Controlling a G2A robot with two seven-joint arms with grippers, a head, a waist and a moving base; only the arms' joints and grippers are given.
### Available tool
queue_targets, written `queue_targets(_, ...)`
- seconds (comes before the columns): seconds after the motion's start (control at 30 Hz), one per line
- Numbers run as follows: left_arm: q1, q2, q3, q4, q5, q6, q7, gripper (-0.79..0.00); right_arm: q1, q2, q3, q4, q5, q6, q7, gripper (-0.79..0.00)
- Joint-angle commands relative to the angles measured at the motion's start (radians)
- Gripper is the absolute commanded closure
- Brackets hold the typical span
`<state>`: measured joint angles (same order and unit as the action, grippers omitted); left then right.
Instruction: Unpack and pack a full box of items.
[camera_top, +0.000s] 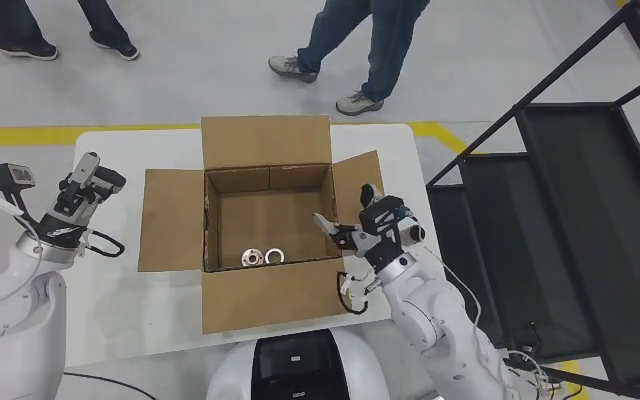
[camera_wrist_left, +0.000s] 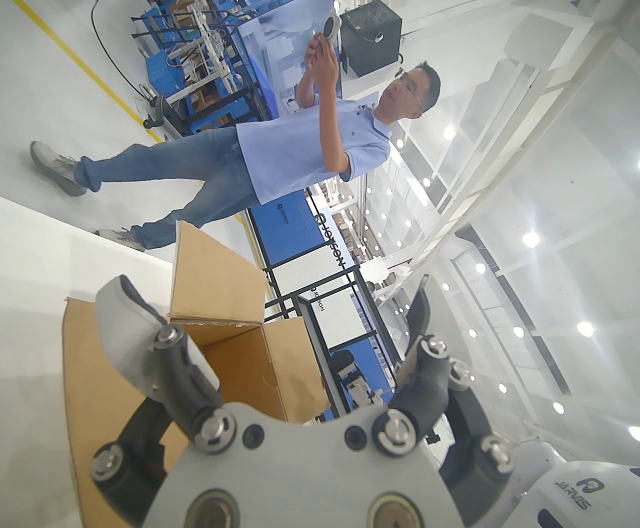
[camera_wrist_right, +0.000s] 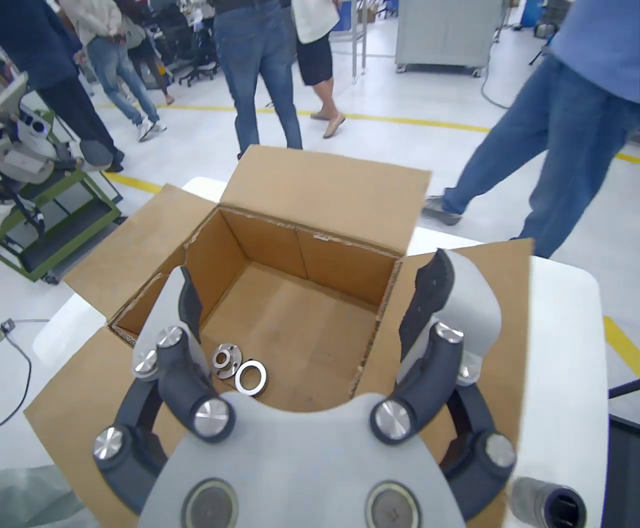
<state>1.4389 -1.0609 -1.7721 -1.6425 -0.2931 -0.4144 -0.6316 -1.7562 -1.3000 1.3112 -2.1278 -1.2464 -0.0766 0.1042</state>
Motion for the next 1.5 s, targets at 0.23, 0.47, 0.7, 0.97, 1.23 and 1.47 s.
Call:
queue_targets(0.23,0.000,0.000,0.000,0.000,0.000,0.000,0.000,-0.785,-0.142,0.000,0.153,0.052,0.119,0.156,-0.094,-0.785)
queue_targets(0.47,0.000,0.000,0.000,0.000,0.000,0.000,0.000,-0.785,-0.102,-0.005,0.163,0.201,0.188,0.182,-0.090,-0.785)
queue_targets(0.7,0.000,0.000,0.000,0.000,0.000,0.000,0.000,-0.785,-0.017,-0.009,0.122,0.354,0.129,0.213,-0.052,-0.785)
queue_targets(0.97,0.000,0.000,0.000,0.000,0.000,0.000,0.000,-0.785,0.058,-0.018,0.064,0.480,0.090,0.243,-0.060,-0.785)
queue_targets(1.23,0.000,0.000,0.000,0.000,0.000,0.000,0.000,-0.785,0.104,-0.027,0.043,0.577,0.083,0.293,-0.070,-0.785)
queue_targets(1.47,0.000,0.000,0.000,0.000,0.000,0.000,0.000,-0.785,0.058,-0.027,0.061,0.545,0.091,0.306,-0.125,-0.785)
